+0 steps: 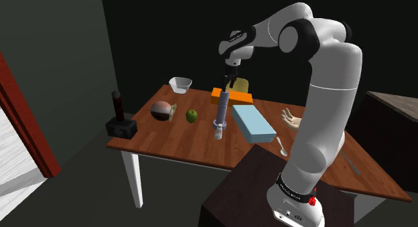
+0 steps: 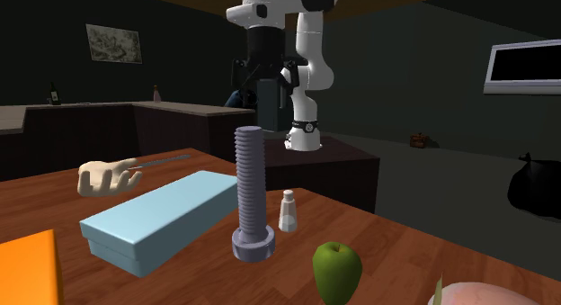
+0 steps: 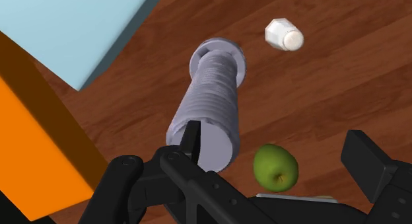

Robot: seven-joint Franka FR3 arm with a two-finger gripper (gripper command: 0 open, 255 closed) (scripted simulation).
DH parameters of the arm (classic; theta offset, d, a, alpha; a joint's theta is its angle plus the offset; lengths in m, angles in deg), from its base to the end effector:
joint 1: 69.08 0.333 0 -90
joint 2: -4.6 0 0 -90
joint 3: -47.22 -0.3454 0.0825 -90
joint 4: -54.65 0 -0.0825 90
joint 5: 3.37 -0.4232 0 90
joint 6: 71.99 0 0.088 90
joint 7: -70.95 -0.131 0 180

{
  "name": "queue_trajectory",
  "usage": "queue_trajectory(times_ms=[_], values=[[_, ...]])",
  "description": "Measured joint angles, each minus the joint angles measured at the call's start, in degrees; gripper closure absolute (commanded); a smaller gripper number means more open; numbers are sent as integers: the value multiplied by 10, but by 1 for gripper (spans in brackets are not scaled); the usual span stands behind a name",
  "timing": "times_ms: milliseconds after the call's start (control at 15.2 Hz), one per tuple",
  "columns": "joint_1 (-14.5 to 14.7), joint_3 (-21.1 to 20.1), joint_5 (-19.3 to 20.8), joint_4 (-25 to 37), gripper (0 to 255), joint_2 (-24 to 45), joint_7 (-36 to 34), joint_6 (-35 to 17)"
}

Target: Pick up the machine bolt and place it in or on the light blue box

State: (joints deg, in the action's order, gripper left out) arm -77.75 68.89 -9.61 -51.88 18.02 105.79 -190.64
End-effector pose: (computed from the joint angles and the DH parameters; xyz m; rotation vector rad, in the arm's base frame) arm 0.5726 -0.3135 0.3870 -3.1306 -0.0551 -0.0022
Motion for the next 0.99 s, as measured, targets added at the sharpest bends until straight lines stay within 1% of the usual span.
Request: queue_trajectory(times_ms=[264,396,792,990], values=[[-32,-2,-33,87,0,91,36,9],[-39,-4,-41,99,0,111,44,4],[-43,-9,-51,85,0,133,52,-30],[-43,-9,-52,85,0,136,52,-34]])
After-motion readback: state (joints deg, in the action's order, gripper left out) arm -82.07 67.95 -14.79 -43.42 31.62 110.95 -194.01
